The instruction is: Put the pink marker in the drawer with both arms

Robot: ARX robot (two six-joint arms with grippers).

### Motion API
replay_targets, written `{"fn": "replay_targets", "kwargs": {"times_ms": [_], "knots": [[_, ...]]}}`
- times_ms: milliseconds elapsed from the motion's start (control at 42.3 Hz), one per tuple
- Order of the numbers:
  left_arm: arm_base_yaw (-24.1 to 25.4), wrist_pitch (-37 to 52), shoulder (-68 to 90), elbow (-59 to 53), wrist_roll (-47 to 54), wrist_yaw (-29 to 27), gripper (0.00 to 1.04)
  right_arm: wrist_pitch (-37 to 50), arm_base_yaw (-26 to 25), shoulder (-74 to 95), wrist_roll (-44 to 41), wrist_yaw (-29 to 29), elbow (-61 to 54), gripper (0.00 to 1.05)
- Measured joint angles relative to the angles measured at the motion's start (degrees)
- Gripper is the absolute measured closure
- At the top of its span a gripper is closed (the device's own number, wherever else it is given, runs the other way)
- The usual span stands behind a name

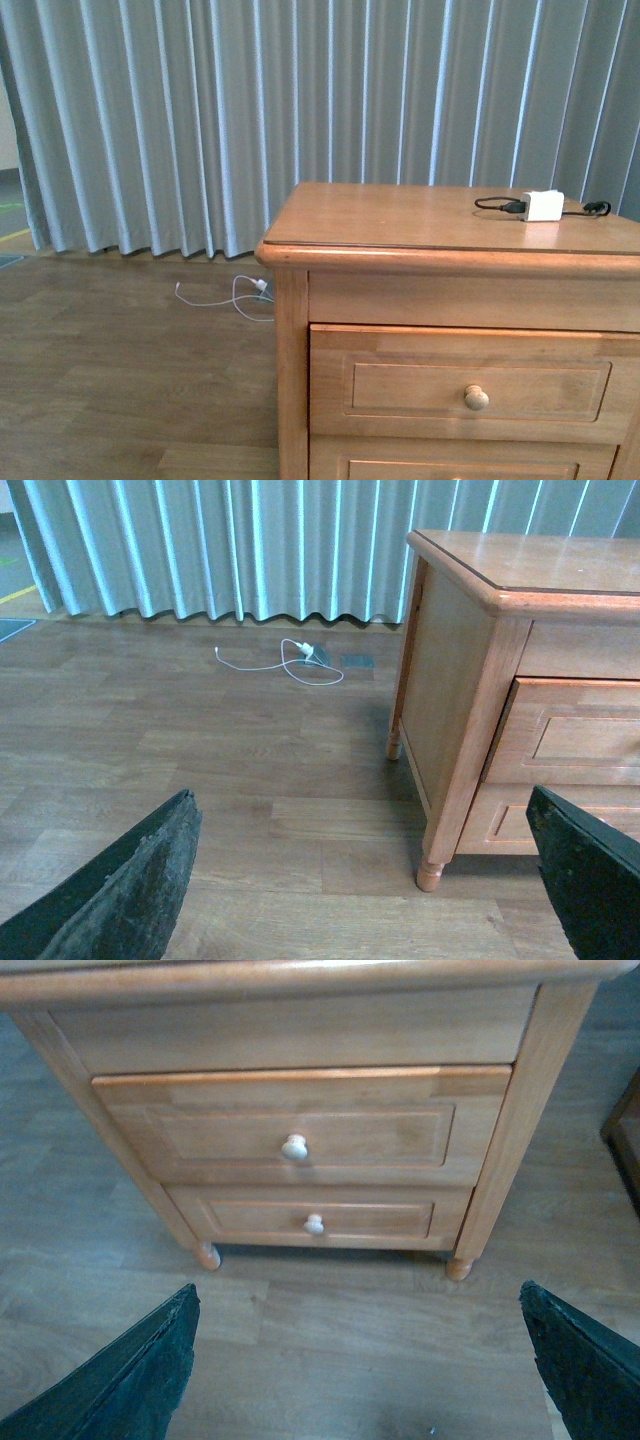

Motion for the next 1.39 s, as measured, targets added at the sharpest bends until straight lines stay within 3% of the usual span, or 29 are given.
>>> {"fn": "replay_targets", "kwargs": {"times_ms": [189,236,307,449,638,1394], "knots": [[0.00,0.00,0.00,0.00,0.00,0.02,0.06,2.51,0.13,-1.44,0.26,1.29,-1.07,0.11],[0.00,0.00,0.00,0.00,0.00,0.00,0.06,14.49,1.36,-2.56,-0.63,7.69,-5.92,0.21],[0.00,0.00,0.00,0.00,0.00,0.00,0.06,24.96,1.70,-4.92,-1.14,9.64,-10.47,0.37],[0.00,0.00,0.00,0.00,0.00,0.00,0.06,25.66,1.77,-8.20,-1.46,9.64,-12.87,0.60],[0.00,0.00,0.00,0.00,0.00,0.00,0.06,23.08,1.84,-13.55,-1.55,9.66,-15.96,1.03],[0.00,-0.04,0.00,0.00,0.00,0.00,0.06,14.71,1.84,-26.97,-1.70,9.66,-20.17,1.03]]}}
